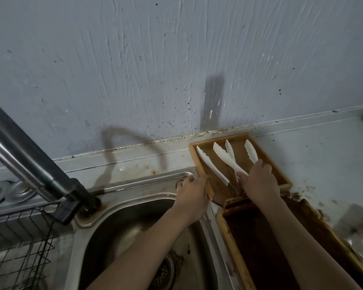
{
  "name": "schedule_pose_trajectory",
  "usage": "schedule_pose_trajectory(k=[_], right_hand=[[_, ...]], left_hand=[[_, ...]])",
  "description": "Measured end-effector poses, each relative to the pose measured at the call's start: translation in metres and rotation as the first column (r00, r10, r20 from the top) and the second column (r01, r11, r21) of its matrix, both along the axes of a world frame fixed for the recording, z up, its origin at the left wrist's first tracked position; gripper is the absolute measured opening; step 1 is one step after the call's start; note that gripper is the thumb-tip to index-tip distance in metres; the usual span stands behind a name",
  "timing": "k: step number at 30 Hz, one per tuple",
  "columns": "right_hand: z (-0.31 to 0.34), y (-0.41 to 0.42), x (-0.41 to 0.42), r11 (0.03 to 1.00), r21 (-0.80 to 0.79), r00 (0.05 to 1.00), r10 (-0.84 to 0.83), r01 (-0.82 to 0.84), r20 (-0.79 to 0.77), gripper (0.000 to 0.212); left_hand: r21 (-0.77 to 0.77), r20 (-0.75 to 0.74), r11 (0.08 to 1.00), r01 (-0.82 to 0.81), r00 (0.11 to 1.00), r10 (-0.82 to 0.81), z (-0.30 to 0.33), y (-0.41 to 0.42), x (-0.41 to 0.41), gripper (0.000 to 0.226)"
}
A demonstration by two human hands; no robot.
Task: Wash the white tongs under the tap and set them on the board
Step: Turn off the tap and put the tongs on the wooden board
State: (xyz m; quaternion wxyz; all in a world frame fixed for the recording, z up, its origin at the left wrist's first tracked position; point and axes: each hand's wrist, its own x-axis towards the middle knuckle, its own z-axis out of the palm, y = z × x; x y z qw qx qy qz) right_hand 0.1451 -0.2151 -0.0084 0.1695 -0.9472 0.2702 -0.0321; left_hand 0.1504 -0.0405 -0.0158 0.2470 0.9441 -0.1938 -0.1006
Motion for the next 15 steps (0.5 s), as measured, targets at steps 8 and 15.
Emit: schedule_pose_trajectory(k=[8,15], right_hand=[[-0.006,-0.005,0.01,0.963,0.255,0.993,0.057,-0.081,0.102,0.057],[0.042,-0.01,-0.022,0.962,0.129,0.925,0.188,-0.241,0.332,0.029]], left_hand=[[0.113,-0.017,0.987,0.114,0.993,-0.113,0.005,0.005,0.001,0.062],[-0.126,-0.147,0.992,0.003,0.989,-0.021,0.043,0.019,-0.002,0.064]])
